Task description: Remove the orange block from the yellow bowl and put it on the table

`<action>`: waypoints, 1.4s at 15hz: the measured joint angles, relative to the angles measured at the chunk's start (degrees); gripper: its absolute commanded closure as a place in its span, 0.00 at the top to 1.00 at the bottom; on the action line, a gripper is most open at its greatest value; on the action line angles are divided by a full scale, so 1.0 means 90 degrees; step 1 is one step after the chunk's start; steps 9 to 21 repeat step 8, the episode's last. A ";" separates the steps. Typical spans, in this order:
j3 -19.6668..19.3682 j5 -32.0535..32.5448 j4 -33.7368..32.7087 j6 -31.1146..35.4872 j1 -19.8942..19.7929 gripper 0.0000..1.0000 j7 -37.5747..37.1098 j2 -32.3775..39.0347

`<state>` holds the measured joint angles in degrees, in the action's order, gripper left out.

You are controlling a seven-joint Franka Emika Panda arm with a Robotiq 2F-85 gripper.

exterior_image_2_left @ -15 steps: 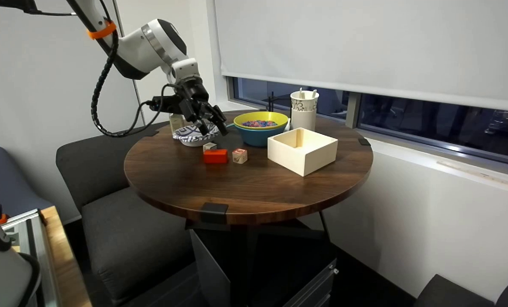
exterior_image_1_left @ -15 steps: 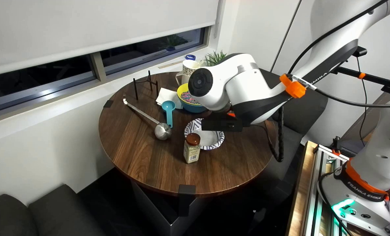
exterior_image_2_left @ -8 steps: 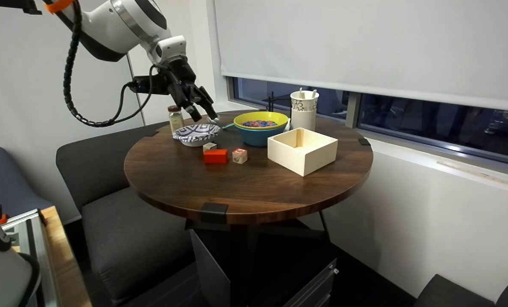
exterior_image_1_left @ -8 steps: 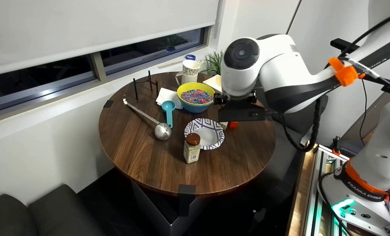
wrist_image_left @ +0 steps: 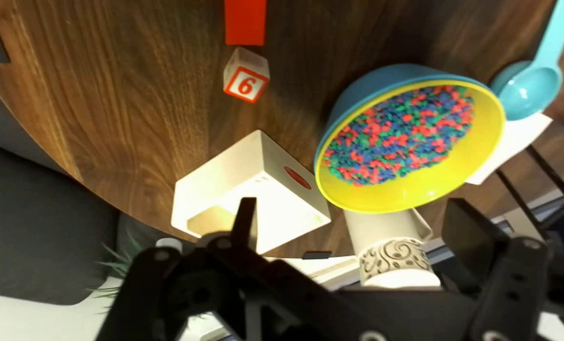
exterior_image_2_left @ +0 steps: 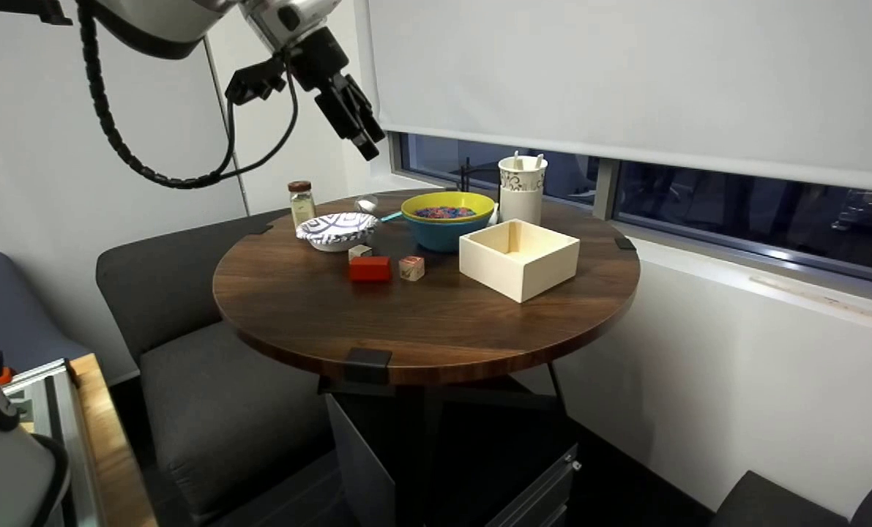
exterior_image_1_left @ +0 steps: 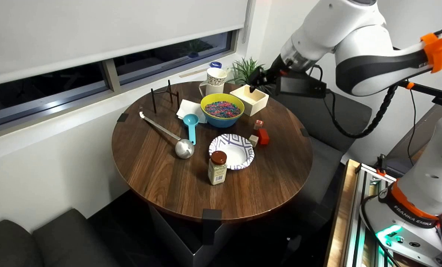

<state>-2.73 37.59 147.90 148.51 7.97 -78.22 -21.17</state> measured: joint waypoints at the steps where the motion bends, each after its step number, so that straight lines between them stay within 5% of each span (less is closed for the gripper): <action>1: -0.0327 -0.0411 0.0010 0.0123 0.0225 1.00 0.0539 -0.0174; 4: -0.1210 -0.1816 -0.0043 0.0023 0.1145 1.00 0.2157 -0.0699; 7: -0.1249 -0.3168 -0.0257 -0.0703 0.1464 1.00 0.3335 -0.1078; 8: -0.0977 -0.3307 -0.0257 -0.0681 0.1167 1.00 0.3422 -0.1073; 21: -0.0977 -0.3307 -0.0257 -0.0681 0.1167 1.00 0.3422 -0.1073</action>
